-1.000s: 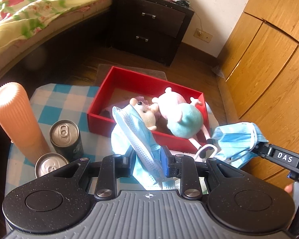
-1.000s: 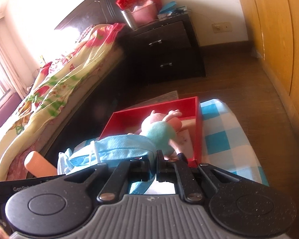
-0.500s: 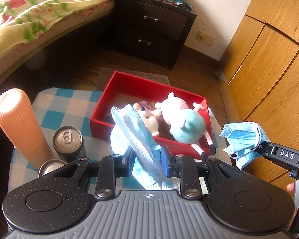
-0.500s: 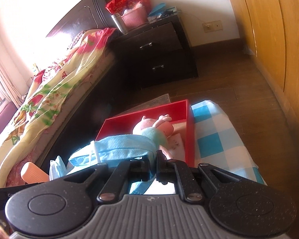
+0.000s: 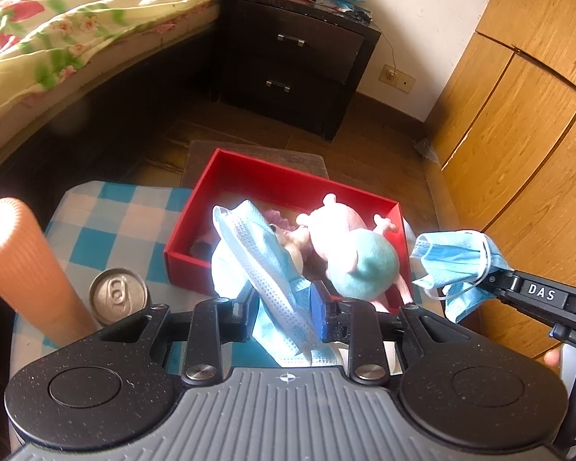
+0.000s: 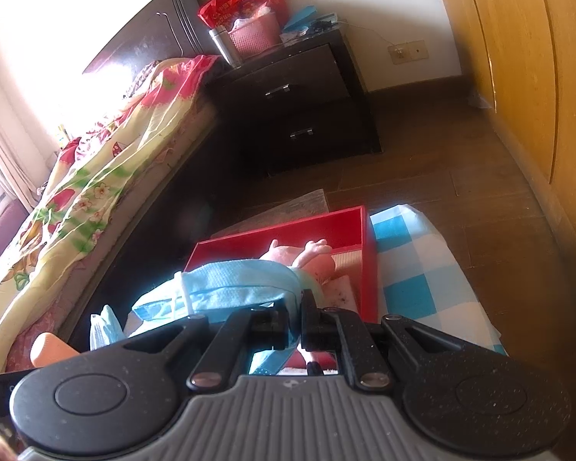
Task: Organize soft objects
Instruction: 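Lift both blue face masks and carry them up toward the red box, then lower both masks into the red box and open both grippers, then reach down and grasp the pale green towel with the right gripper, then lift the pale green towel with the right gripper while the left grasps the pink knit hat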
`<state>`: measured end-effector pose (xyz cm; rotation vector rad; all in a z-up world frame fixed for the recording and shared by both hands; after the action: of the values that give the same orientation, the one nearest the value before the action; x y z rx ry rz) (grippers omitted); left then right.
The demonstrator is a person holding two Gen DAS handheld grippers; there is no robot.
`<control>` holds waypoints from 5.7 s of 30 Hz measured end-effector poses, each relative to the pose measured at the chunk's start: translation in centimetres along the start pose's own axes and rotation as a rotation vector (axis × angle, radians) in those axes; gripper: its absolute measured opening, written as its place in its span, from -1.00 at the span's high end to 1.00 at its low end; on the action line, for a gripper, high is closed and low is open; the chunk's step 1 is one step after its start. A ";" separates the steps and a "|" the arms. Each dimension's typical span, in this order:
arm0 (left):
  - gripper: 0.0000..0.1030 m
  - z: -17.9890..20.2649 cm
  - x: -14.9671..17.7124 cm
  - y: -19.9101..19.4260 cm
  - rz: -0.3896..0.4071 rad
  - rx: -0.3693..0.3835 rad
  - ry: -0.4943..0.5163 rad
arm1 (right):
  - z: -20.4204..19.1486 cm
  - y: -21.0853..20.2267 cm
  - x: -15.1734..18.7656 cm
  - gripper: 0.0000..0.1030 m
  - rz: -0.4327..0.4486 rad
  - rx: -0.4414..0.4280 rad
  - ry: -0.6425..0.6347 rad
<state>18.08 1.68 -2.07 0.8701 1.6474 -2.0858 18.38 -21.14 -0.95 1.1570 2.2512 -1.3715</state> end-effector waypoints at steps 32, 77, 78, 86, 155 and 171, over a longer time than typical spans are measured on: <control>-0.13 -2.1 -4.9 10.0 0.060 -0.065 -0.046 | -1.9 13.1 -2.1 1.00 0.002 -0.009 0.025; -0.34 6.0 5.8 3.8 -0.136 0.047 0.104 | 6.3 0.1 5.7 0.31 -0.194 0.176 -0.010; -0.34 6.1 5.9 3.8 -0.139 0.048 0.108 | 6.4 0.2 6.0 0.27 -0.202 0.183 -0.020; -0.35 6.3 6.5 3.4 -0.147 0.069 0.089 | 6.7 1.7 8.3 0.23 -0.296 0.160 -0.005; -0.52 2.8 11.7 5.9 -0.321 0.151 -0.122 | 3.5 2.7 7.4 1.00 -0.328 -0.024 -0.055; 0.37 6.3 14.3 8.0 -0.381 0.098 -0.002 | 4.3 4.0 8.1 0.35 -0.313 0.072 -0.132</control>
<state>10.64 -4.99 -16.48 0.6165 1.8402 -2.4326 15.39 -19.85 -10.40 0.7282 2.3760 -1.6020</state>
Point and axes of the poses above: each gripper's, at about its wrist camera, not at the fingertips, and y roughly the way its jaws point, z to its right, x to its underside, the point moved 8 cm from there along y, roughly the way its jaws point, and after that the axes turned 10 degrees about y, right-handed, at the moved point
